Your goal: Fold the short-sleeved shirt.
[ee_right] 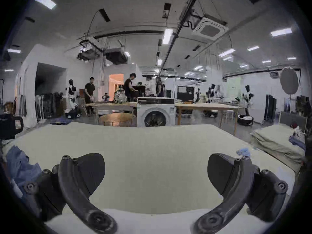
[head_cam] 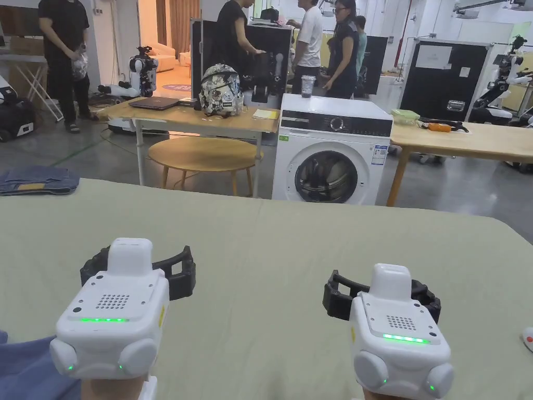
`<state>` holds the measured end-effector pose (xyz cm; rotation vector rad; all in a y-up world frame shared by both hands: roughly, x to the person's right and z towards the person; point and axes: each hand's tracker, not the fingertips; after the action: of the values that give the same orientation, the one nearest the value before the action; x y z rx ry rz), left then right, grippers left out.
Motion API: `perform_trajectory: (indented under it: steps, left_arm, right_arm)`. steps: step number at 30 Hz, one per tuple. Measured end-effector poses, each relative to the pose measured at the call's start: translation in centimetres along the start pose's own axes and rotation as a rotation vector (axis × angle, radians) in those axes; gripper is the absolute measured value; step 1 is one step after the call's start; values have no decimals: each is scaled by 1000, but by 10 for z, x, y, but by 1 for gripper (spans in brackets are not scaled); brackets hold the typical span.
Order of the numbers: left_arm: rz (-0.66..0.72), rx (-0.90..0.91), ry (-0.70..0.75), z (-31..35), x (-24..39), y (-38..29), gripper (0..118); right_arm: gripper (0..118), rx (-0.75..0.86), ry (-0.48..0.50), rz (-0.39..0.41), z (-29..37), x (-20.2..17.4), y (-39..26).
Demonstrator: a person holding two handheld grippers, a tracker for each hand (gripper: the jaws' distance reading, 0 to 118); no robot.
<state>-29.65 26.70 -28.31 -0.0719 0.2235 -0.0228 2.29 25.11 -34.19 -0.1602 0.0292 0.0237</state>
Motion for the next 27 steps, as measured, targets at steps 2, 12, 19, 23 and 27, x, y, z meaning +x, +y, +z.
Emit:
perform_trajectory:
  steps: [2,12,19,23,27]
  left_arm:
    - [-40,-2,-14,1,6,3,101]
    - [-31,24,52,1,9,5,13]
    - [-15,4,55,2,8,5,0]
    - [9,-16,56,1,10,6,0]
    - [-26,-44,38,4,7,7,0]
  right_arm:
    - [118,-5,-2,11,-4,0,-1]
    - [0,17,-51,0,4,-1,-4]
    - [0,5,-49,-26,4,0,-1]
    - [0,8,-41,-34,7,0,1]
    - [0,-4,-25,-20,7,1,1]
